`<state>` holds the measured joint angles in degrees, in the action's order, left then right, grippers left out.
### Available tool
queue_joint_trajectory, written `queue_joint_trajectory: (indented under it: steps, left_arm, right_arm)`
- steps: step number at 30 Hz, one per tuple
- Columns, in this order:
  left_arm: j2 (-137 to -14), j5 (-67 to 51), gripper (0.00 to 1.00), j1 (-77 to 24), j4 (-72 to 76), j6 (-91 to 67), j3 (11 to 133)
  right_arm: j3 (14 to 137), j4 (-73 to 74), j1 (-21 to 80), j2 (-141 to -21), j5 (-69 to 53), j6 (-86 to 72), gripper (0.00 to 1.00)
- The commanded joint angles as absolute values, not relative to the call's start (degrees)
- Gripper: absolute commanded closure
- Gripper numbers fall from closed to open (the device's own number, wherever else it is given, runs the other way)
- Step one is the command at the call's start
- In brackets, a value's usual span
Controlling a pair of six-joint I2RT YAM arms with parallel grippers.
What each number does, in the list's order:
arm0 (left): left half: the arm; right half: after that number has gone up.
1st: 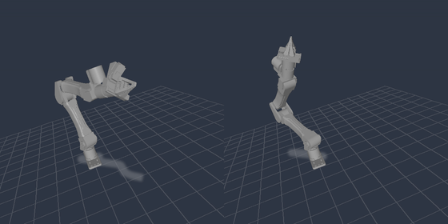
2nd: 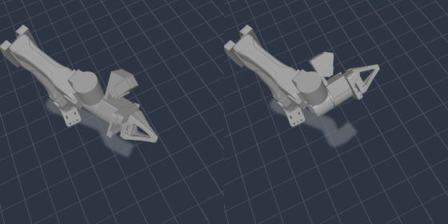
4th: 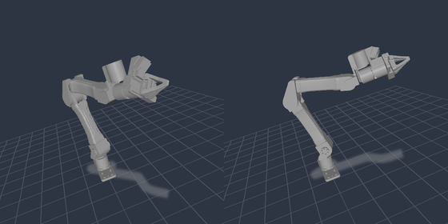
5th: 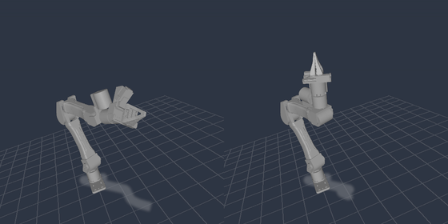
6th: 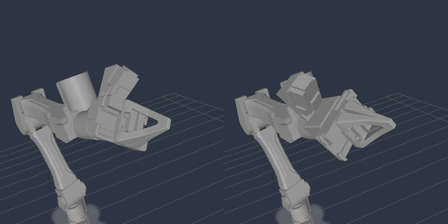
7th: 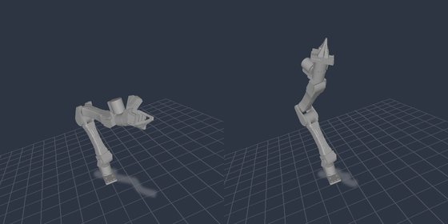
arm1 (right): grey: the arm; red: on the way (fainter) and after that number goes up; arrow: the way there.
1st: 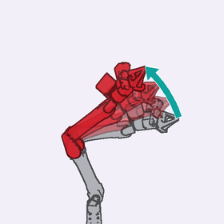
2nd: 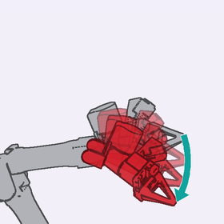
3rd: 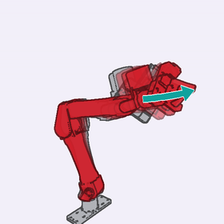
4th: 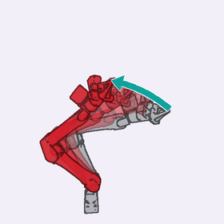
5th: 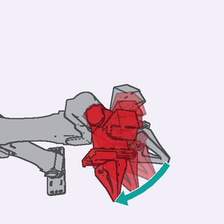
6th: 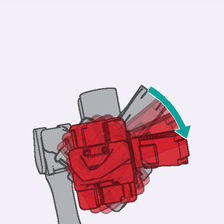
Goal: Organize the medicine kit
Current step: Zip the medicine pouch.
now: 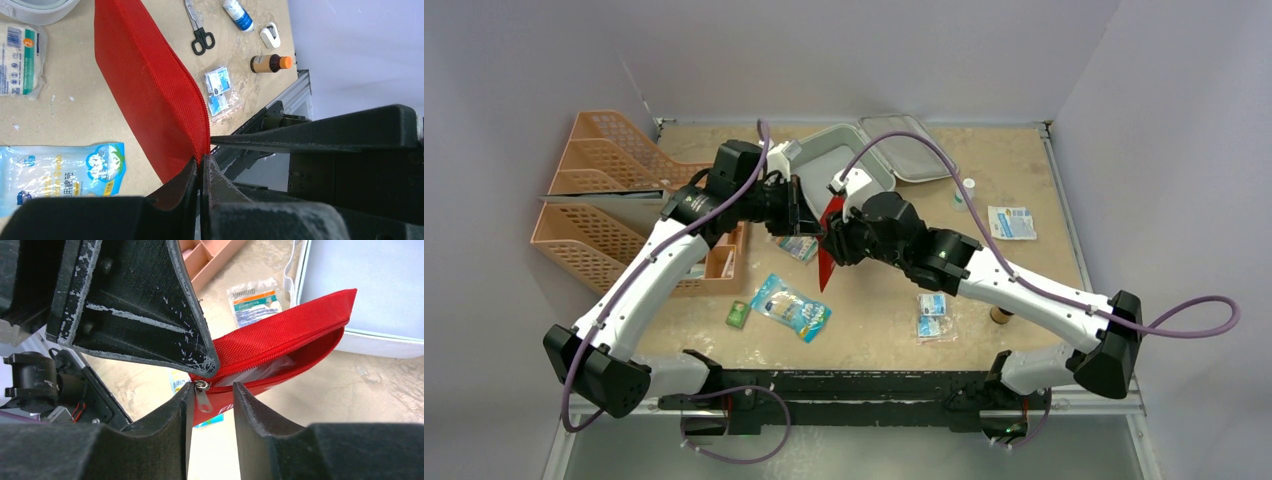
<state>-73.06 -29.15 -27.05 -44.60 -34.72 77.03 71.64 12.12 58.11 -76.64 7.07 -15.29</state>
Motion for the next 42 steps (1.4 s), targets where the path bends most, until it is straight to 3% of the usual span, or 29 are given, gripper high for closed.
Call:
queue_joint_trajectory:
  steps: [1,6,15,24,33,36,42]
  left_arm:
    - [-72.25,-28.56,1.00,-26.94,-44.82,-34.41,79.54]
    - [-72.46,-29.52,1.00,-26.94,-45.62,-30.88,79.67]
    - [-73.99,-31.13,1.00,-26.89,-47.09,-27.87,80.40]
    - [-73.80,-36.09,1.00,-26.89,-46.49,-22.64,80.11]
    - [-70.22,-39.40,1.00,-26.89,-40.83,-22.26,77.35]
    - [-69.84,-39.29,1.00,-26.85,-40.54,-22.06,77.50]
    - [-69.23,-41.08,1.00,-26.89,-39.03,-23.27,77.27]
  right_arm:
    - [72.45,14.06,58.51,-76.08,16.43,-12.97,0.67]
    - [72.00,17.04,58.53,-74.62,21.46,-12.61,0.79]
    - [71.14,16.05,58.53,-75.05,12.82,-11.96,0.83]
    - [68.20,12.01,57.95,-72.06,-3.87,-10.94,0.57]
    - [69.25,11.41,51.88,-72.73,-15.43,-22.86,0.58]
    - [69.53,11.34,51.70,-73.14,-16.33,-27.21,0.52]
    - [66.38,2.54,50.33,-72.52,-21.38,-33.76,0.53]
